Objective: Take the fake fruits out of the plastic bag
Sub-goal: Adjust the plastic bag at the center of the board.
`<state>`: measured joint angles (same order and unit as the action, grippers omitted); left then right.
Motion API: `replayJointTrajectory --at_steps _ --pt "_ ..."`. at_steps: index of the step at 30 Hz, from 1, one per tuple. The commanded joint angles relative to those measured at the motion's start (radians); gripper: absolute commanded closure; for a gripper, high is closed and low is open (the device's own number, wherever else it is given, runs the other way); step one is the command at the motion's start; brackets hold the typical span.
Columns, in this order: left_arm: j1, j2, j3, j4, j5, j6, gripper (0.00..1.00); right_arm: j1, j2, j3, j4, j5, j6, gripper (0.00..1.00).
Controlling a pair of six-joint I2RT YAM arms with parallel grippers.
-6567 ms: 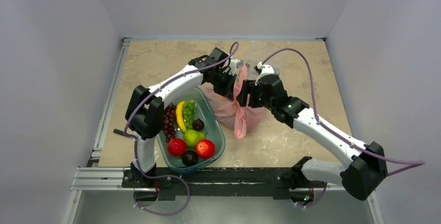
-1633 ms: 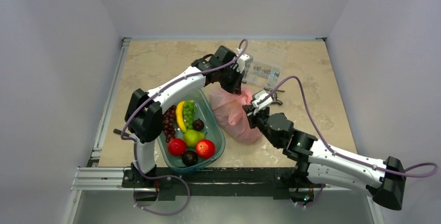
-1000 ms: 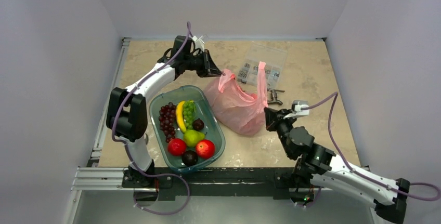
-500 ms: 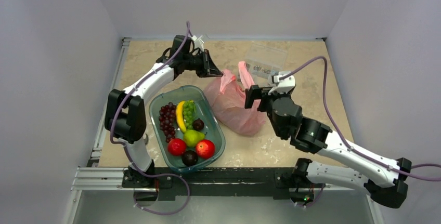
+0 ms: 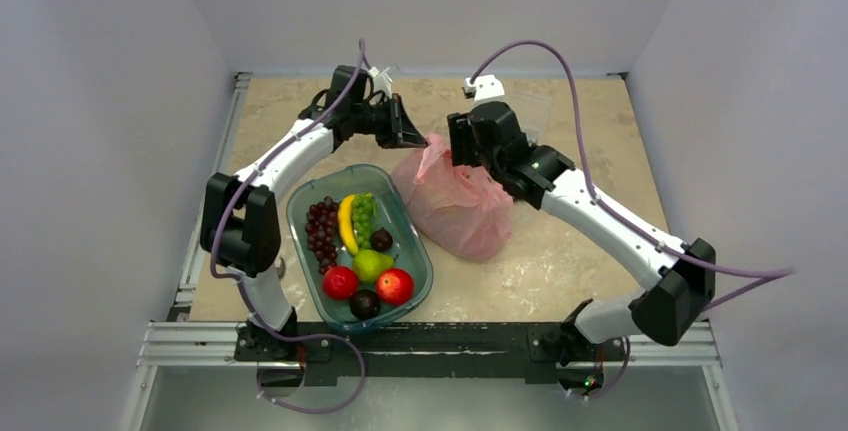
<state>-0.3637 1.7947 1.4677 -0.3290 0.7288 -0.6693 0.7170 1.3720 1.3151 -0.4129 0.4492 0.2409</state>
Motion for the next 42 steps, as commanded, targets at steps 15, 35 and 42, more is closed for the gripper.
replayJointTrajectory --at_steps 15,35,42 --pt "-0.022 -0.351 -0.088 0.196 -0.108 0.271 0.23 -0.001 -0.188 -0.151 0.164 -0.072 0.023 1.00" --pt "-0.440 -0.513 -0.353 0.367 -0.422 0.837 0.16 -0.001 -0.227 -0.189 0.192 -0.094 0.031 1.00" --pt "-0.484 -0.443 -0.313 0.331 -0.442 0.801 0.08 -0.001 -0.235 -0.210 0.203 -0.107 0.043 1.00"
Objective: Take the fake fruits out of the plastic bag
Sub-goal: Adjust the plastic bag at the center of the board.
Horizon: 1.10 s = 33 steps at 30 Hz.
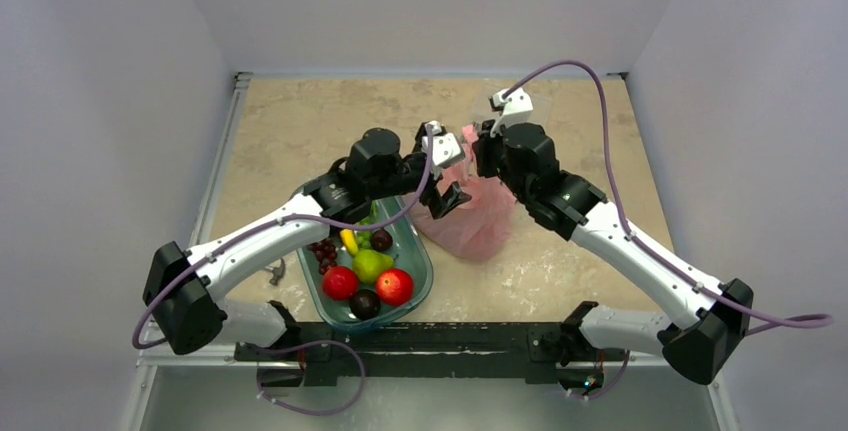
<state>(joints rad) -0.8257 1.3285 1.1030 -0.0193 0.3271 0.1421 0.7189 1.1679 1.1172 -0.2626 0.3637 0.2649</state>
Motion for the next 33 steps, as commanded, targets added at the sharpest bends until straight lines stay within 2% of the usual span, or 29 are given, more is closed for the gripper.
replayJointTrajectory --at_steps 1,5,6,8,12,17,19,21,26,30,33 --pt "-0.023 0.034 0.057 0.021 -0.062 -0.023 0.20 -0.003 -0.030 -0.015 0.054 -0.024 0.020 1.00" --pt "-0.006 0.054 0.085 -0.011 -0.157 -0.033 0.76 -0.004 -0.032 -0.031 0.060 -0.033 0.024 1.00" --pt "0.021 0.049 0.082 0.001 -0.151 -0.079 0.87 -0.004 -0.036 -0.036 0.061 -0.037 0.022 1.00" --pt "0.108 0.026 0.076 0.062 -0.093 -0.233 1.00 -0.004 -0.049 -0.051 0.060 -0.025 0.019 1.00" --pt "0.296 0.009 0.063 0.171 0.074 -0.504 1.00 -0.003 -0.161 -0.142 0.094 0.043 0.014 1.00" --pt "0.411 0.068 0.095 0.156 0.143 -0.639 1.00 -0.003 -0.560 -0.424 0.298 0.101 0.021 1.00" --pt "0.459 0.092 0.095 0.183 0.180 -0.702 1.00 -0.003 -0.676 -0.484 0.282 0.124 0.034 1.00" --pt "0.511 0.111 0.097 0.207 0.212 -0.752 1.00 -0.003 -0.759 -0.505 0.197 0.146 0.070 1.00" --pt "0.605 0.142 0.197 0.027 0.236 -0.677 1.00 -0.004 -0.916 -0.527 0.022 0.189 0.159 1.00" --pt "0.645 0.139 0.220 0.022 0.278 -0.655 1.00 -0.003 -0.971 -0.520 -0.040 0.211 0.192 1.00" --pt "0.648 0.142 0.256 -0.071 0.293 -0.591 1.00 -0.004 -0.988 -0.517 -0.067 0.213 0.216 1.00"
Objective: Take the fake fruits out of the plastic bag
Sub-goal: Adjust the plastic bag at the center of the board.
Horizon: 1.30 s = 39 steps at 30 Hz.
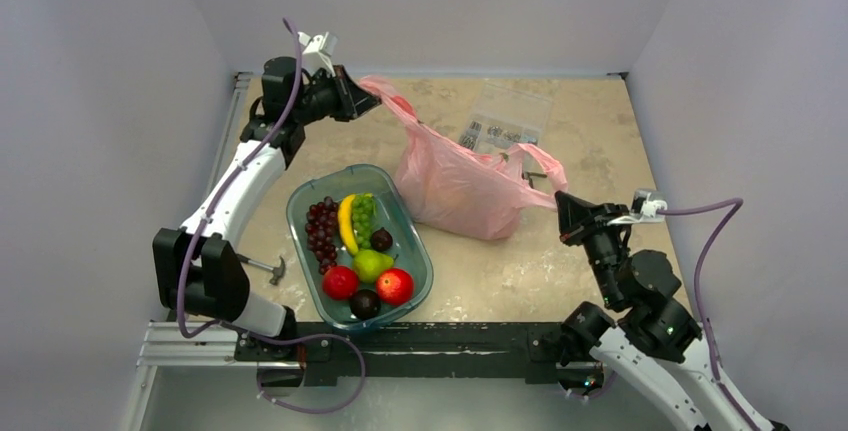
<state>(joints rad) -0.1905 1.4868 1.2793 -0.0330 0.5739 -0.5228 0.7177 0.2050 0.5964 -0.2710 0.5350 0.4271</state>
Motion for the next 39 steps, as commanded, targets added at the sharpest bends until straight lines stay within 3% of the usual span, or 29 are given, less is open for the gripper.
replayJointTrajectory --at_steps 1,9,12,16,20,26,32,37,39 --pt "0.013 -0.019 0.083 -0.068 0.046 0.092 1.00 -0.002 -0.029 0.001 -0.060 0.030 0.055 1.00" --pt "0.003 -0.029 0.086 -0.032 0.139 0.097 1.00 -0.001 0.054 0.071 -0.098 -0.088 0.030 1.00" --pt "-0.014 -0.036 0.084 -0.030 0.142 0.107 1.00 -0.002 0.131 0.151 -0.137 -0.043 0.019 0.98" --pt "-0.036 -0.045 0.082 -0.030 0.146 0.121 1.00 -0.002 0.254 0.272 -0.189 0.021 -0.046 0.58" --pt "-0.043 -0.055 0.080 -0.030 0.146 0.126 1.00 -0.001 0.418 0.434 -0.212 0.062 -0.141 0.41" --pt "-0.043 -0.067 0.078 -0.031 0.148 0.130 1.00 -0.002 0.695 0.720 -0.246 0.027 -0.349 0.06" --pt "-0.043 -0.082 0.083 -0.043 0.147 0.145 1.00 -0.001 1.088 1.155 -0.560 -0.083 -0.453 0.01" --pt "-0.043 -0.091 0.087 -0.052 0.151 0.149 1.00 -0.007 1.313 1.350 -0.701 -0.198 -0.453 0.01" --pt "-0.043 -0.093 0.087 -0.051 0.153 0.149 1.00 -0.006 1.366 1.355 -0.720 -0.218 -0.452 0.01"
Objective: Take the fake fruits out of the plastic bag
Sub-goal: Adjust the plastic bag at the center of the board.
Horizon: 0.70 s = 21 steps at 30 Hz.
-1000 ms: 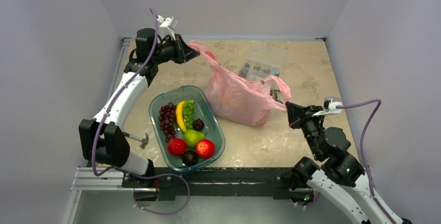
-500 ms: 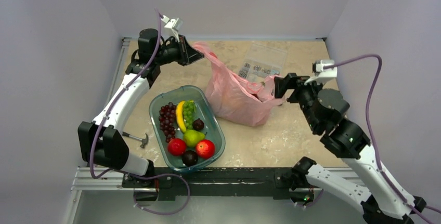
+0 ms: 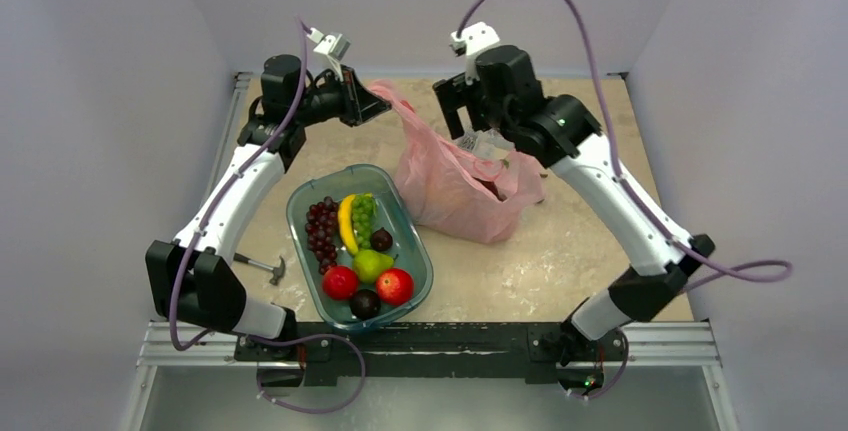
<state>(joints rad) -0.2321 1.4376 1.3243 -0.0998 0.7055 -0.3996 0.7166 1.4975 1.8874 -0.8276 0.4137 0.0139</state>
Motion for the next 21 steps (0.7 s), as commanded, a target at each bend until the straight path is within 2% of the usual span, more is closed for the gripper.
replayJointTrajectory --at_steps 1,9,13,21 --pt "-0.001 -0.044 0.041 0.015 0.022 0.026 1.00 -0.005 0.091 0.052 -0.166 -0.106 -0.038 0.01" --pt "0.000 -0.049 0.041 0.015 0.026 0.023 1.00 -0.008 0.097 -0.102 -0.127 -0.122 -0.041 0.05" --pt "-0.001 -0.049 0.041 0.019 0.030 0.017 1.00 -0.009 0.070 -0.168 -0.091 -0.121 -0.043 0.21" --pt "-0.001 -0.077 0.013 0.035 0.029 0.014 1.00 -0.015 0.058 -0.244 -0.037 -0.135 -0.030 0.29"
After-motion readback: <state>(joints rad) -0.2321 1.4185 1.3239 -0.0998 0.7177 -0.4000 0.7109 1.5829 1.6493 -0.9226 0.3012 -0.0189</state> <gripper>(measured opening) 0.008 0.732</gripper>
